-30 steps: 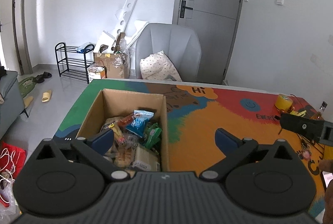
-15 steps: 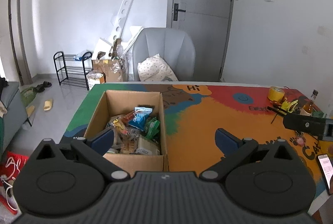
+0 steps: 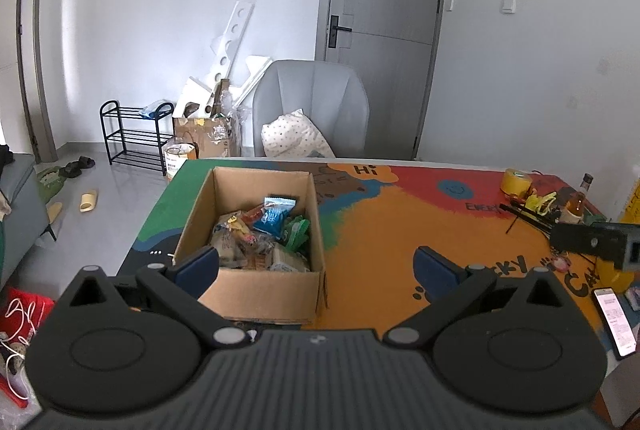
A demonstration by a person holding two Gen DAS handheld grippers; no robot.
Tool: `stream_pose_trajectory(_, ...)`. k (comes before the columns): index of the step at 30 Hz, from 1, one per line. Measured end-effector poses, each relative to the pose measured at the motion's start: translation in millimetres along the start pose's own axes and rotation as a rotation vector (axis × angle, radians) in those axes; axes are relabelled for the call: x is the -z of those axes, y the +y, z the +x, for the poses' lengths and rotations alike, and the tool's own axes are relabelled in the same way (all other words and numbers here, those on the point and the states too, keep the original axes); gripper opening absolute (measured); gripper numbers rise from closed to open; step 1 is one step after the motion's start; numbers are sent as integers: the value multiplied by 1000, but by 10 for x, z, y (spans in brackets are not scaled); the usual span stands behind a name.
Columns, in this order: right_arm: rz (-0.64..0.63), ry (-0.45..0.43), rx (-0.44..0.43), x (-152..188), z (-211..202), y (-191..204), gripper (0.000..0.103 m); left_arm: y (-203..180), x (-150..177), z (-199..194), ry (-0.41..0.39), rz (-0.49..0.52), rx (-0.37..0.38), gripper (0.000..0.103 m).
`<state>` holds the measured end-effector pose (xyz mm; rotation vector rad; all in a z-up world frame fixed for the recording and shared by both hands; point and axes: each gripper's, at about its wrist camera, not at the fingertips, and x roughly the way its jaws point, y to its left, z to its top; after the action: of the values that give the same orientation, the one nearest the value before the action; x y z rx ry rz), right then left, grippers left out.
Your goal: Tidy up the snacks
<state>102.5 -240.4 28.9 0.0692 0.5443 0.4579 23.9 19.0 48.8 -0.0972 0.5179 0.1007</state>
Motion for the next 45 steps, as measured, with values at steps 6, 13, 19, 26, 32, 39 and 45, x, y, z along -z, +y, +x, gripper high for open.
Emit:
stream_pose_trajectory(6,16,15,13,29,10,-29,103,-14,-11,-85,-17,17,-4,103)
stream_pose_trajectory(13,7,22,10,51,-16,-21,103,23,0,-90,-2,-3,-3,103)
stream_pose_trajectory(19,18,9,5,31,-45,-56,103,24,-2,-101,-3,-4,1,103)
stream_pose_trajectory(26,14,10,2,15,-38,-63,103,32,-14,-85,12,-19,32,103)
stream_pose_trajectory(32,16,15,3,26,-39,-55,103,4,-9,-86,10,-6,19,103)
stream_pose_trajectory(39,11,15,-1,42,-42,-49,103,-17,11,-56,17,0,16,103)
stream_pose_trajectory(45,6,16,-1,35,-41,-52,103,-8,14,-39,20,0,18,103)
